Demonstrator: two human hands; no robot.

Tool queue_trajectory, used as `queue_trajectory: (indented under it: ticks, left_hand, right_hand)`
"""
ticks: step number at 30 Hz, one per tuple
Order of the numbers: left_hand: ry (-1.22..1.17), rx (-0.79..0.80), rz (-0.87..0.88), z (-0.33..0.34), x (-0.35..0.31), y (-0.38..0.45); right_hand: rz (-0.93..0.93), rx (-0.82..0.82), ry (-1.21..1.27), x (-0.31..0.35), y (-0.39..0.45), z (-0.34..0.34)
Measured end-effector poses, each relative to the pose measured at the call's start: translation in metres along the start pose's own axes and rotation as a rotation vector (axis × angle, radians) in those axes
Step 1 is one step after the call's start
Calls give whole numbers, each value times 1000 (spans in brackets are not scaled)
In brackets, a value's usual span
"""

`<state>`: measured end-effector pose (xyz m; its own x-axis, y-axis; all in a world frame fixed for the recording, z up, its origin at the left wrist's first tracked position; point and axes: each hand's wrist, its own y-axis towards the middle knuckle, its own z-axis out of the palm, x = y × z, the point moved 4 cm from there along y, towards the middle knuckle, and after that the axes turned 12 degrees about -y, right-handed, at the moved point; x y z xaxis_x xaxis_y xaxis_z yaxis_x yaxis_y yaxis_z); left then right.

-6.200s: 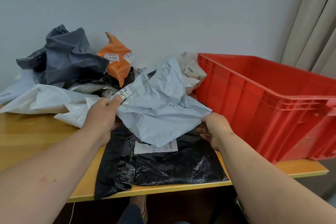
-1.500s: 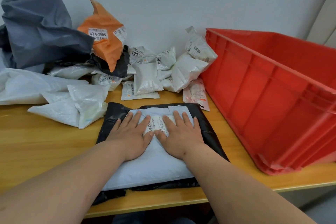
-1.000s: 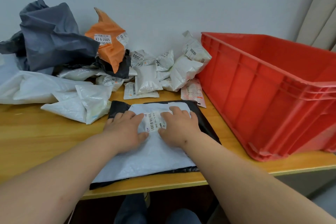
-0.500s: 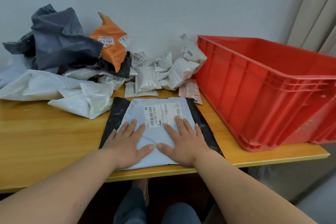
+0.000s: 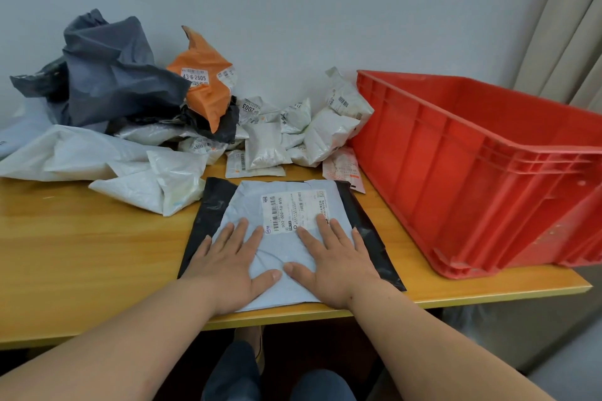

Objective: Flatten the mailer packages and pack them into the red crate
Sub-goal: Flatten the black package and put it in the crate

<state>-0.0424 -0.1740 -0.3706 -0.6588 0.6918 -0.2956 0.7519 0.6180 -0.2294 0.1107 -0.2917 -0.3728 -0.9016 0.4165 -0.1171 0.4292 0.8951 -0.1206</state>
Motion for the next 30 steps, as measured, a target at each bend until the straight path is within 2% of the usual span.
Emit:
queue_trajectory:
  ticks: [3, 6, 8, 14, 30]
  left_hand:
    - [-14, 5, -24, -9, -2, 1]
    - [-46, -192, -9, -28, -11, 7]
    - [-59, -250, 1, -33, -17, 16]
    - [-31, -152, -5, -11, -8, 39]
    - [12, -133, -32, -5, -5, 43]
  right_hand:
    - [2, 23, 22, 0, 4, -16]
    - [34, -142, 47, 2, 14, -43]
    - [44, -191, 38, 3, 24, -49]
    - [29, -61, -15, -4, 46, -23]
    - [24, -48, 11, -4, 52, -10]
